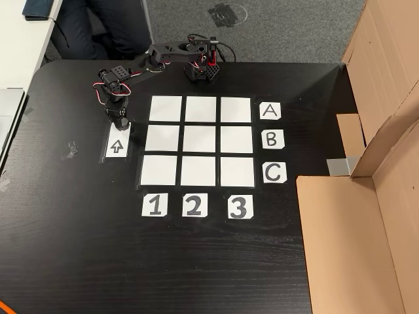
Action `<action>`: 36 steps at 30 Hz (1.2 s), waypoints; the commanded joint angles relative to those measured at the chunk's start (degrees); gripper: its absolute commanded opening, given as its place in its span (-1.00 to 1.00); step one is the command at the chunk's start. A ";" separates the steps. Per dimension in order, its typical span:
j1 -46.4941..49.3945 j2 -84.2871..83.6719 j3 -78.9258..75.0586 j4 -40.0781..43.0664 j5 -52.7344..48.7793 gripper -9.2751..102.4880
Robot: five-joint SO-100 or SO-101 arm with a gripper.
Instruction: Pick up a new token and place it in the grid on square A2.
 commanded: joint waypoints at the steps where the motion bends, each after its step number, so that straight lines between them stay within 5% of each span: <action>1: 0.09 1.67 -2.81 0.62 -0.62 -0.75; 18: -2.64 18.90 2.81 1.49 1.32 -0.75; 36: -12.83 61.61 41.40 1.49 1.93 -0.75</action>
